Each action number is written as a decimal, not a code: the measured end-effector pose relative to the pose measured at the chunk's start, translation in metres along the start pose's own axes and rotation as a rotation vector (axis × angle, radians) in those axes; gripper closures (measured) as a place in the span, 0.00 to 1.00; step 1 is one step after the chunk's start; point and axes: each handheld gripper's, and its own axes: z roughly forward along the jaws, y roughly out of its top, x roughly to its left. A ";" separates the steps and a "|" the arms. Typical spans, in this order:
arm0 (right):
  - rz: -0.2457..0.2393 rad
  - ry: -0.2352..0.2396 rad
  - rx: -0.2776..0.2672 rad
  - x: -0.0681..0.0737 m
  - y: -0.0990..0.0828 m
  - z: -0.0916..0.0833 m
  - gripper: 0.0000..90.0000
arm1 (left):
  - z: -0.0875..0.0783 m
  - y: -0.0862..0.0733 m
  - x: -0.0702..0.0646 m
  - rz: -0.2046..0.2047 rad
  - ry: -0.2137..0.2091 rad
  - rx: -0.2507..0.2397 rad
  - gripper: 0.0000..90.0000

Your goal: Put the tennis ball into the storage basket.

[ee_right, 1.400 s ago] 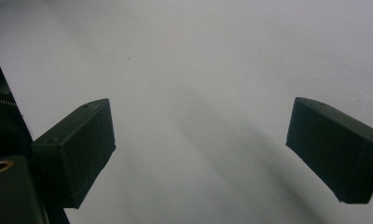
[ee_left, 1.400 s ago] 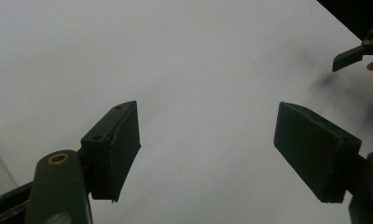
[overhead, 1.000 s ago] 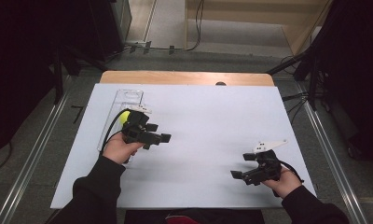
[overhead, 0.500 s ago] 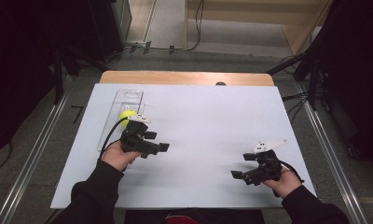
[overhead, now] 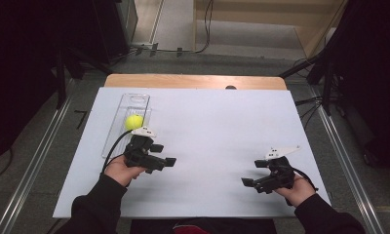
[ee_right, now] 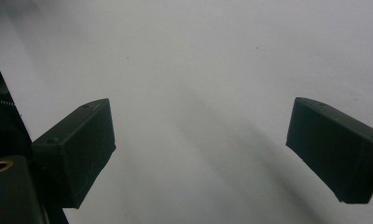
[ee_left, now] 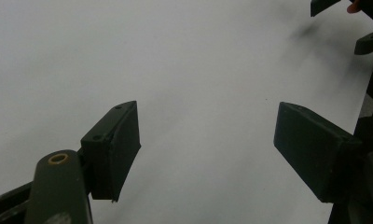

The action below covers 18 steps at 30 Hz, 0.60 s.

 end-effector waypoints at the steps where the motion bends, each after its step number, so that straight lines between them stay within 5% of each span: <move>1: 0.001 -0.001 0.001 0.000 0.000 0.000 0.07 | 0.000 -0.001 -0.001 0.006 0.001 0.005 0.26; 18: 0.008 -0.002 -0.001 0.000 0.000 0.000 0.07 | 0.003 -0.019 -0.002 0.009 -0.020 0.041 0.26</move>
